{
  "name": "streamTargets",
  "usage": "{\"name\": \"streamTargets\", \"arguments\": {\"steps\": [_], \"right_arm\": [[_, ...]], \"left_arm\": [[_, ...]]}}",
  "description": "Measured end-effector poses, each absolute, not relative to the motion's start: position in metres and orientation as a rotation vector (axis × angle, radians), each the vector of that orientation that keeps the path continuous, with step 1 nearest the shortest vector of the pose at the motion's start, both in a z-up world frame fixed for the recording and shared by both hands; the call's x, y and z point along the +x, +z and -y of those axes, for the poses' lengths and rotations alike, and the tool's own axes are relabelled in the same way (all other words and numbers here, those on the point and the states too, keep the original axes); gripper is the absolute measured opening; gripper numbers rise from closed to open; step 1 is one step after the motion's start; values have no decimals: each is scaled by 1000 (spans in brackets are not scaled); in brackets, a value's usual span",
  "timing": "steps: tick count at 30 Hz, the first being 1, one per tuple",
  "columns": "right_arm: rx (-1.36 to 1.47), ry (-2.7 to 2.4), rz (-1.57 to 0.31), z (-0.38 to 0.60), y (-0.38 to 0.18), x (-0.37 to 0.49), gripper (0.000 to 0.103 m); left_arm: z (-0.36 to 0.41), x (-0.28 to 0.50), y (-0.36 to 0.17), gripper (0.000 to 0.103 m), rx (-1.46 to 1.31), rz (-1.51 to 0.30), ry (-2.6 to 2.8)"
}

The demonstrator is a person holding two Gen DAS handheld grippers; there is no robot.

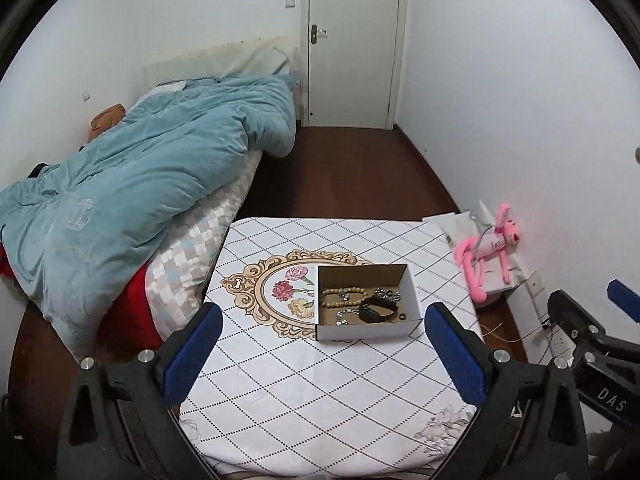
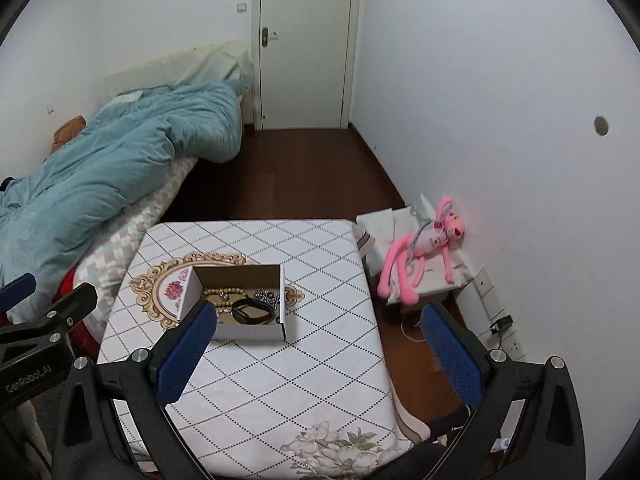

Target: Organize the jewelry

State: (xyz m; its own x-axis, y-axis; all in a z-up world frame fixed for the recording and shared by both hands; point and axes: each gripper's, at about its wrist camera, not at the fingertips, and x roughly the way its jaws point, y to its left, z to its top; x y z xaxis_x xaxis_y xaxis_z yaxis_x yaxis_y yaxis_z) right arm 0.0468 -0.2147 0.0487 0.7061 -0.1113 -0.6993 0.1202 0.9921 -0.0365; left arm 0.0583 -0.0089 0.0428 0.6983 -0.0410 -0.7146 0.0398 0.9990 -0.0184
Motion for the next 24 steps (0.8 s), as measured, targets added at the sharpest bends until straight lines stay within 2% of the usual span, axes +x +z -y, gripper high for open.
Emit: {"name": "streamTargets", "arguments": {"steps": [13, 24], "right_arm": [[25, -102, -758, 212, 75, 15, 103], [13, -94, -810, 207, 64, 48, 103]], "left_arm": [[4, 40, 54, 103, -9, -842, -39], [8, 71, 43, 103, 15, -897, -19]]}}
